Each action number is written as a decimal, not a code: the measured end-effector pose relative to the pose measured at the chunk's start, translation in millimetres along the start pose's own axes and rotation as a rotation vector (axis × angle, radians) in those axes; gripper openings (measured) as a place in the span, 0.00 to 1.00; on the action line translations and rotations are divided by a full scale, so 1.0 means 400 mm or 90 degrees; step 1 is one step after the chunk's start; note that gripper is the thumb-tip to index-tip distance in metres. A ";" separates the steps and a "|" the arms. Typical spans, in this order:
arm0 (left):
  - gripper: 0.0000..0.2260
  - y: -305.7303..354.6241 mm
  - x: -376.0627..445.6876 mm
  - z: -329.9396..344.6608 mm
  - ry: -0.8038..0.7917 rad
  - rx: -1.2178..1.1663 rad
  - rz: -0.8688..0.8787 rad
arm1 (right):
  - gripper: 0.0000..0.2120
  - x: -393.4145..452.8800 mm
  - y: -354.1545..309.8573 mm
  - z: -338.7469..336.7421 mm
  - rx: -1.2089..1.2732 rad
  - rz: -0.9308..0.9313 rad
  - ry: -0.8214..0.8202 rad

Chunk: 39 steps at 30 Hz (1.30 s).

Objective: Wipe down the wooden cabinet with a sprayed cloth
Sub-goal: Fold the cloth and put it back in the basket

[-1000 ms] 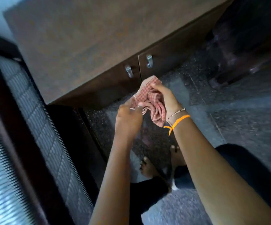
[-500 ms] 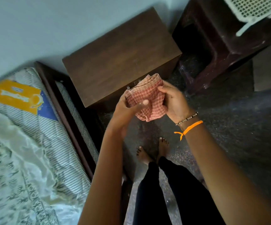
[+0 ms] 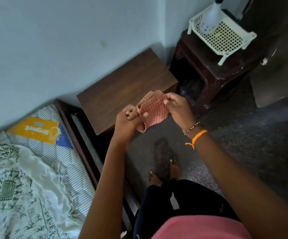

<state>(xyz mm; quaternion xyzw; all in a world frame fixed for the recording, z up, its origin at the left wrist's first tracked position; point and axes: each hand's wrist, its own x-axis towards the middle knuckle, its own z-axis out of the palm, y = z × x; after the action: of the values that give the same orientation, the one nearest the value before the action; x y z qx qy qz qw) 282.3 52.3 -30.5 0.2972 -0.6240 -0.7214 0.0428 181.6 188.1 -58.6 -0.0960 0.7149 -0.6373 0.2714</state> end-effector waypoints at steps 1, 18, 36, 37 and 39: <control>0.11 0.017 0.014 0.008 0.011 -0.001 0.004 | 0.07 0.013 -0.008 -0.012 -0.033 -0.020 0.000; 0.17 0.092 0.417 0.076 -0.122 -0.300 -0.354 | 0.10 0.371 -0.127 -0.134 0.406 0.334 -0.117; 0.13 0.229 0.772 0.195 -0.405 -0.088 -0.169 | 0.15 0.620 -0.188 -0.331 0.506 0.162 -0.094; 0.10 0.240 0.784 0.212 -0.404 -0.098 -0.191 | 0.16 0.637 -0.191 -0.358 0.496 0.179 -0.082; 0.12 0.246 0.802 0.249 -0.380 -0.057 -0.199 | 0.14 0.665 -0.187 -0.395 0.373 0.192 -0.044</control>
<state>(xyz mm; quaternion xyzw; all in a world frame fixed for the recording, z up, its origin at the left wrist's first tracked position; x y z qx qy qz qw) -59.1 -20.6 -55.5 0.1625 -0.5238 -0.8011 -0.2398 -136.7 182.7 -50.9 0.0717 0.4974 -0.7649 0.4030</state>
